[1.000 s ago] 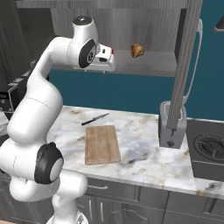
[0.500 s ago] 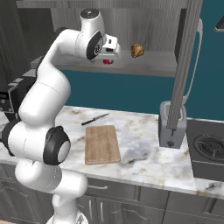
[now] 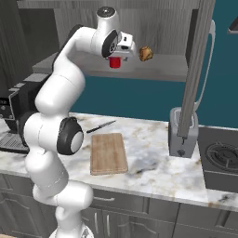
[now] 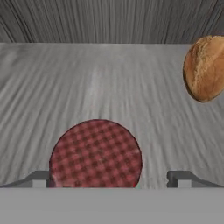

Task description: Pick the bread, place it on the cutting board, pick the jam, place it on the counter, and close the cabinet.

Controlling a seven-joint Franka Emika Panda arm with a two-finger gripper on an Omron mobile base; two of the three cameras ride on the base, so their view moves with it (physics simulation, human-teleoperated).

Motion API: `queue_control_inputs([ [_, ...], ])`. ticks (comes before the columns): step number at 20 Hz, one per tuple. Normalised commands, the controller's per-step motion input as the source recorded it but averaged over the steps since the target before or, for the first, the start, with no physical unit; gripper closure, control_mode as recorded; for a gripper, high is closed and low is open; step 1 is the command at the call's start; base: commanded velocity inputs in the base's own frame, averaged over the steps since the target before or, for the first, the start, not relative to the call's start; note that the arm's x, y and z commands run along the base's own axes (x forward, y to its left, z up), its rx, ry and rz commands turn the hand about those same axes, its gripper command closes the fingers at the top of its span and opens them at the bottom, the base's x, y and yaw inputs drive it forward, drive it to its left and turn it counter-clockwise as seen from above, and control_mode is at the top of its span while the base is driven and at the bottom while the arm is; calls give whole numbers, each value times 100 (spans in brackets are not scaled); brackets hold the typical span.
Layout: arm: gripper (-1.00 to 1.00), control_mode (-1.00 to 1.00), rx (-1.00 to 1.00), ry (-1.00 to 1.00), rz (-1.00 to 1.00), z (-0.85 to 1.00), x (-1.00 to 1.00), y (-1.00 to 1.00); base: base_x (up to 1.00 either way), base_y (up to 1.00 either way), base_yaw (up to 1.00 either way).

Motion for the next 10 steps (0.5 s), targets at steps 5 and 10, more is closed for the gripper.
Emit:
queue_control_inputs([
  [5, -100, -100, 0, -1, 0, 0, 40, -2, 0, 0, 0],
  [10, 100, -100, 0, 0, 0, 0, 11, 0, 0, 0, 0],
])
